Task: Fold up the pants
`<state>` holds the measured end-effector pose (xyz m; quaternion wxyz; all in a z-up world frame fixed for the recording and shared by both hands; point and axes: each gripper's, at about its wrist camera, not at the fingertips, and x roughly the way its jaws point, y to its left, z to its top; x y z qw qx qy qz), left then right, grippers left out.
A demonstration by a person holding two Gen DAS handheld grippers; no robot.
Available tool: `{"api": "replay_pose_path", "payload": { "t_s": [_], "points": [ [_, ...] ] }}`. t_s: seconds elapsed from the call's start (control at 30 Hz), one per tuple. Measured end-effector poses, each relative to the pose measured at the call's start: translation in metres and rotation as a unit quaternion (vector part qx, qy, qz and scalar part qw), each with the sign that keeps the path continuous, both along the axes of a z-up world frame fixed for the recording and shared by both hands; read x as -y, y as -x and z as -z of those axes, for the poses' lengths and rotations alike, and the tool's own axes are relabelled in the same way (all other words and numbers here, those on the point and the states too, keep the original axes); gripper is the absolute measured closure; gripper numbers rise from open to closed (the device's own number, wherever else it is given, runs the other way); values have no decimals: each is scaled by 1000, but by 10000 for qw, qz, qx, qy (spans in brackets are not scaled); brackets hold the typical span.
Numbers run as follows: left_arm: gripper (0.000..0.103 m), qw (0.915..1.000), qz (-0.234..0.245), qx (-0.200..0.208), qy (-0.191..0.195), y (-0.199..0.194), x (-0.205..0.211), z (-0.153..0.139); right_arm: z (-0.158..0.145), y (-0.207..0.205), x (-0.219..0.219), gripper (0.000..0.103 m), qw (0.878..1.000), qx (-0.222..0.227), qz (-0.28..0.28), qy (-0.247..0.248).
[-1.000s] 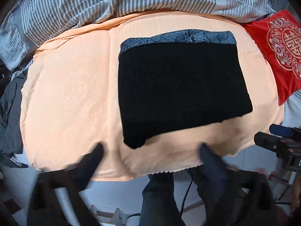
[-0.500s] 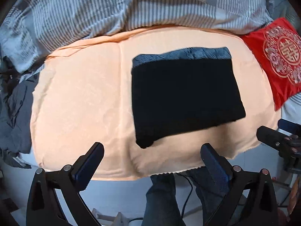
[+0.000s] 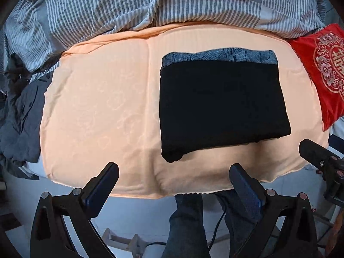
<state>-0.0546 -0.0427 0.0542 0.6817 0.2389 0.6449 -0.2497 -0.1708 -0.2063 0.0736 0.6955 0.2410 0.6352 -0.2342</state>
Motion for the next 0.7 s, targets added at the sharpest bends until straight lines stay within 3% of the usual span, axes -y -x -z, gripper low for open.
{"api": "replay_pose_path", "payload": {
  "t_s": [0.7],
  "points": [
    [0,9999,67,123,28,3,5,-6,-8,-2,-5,0,9998,-7,-151,152]
  ]
}}
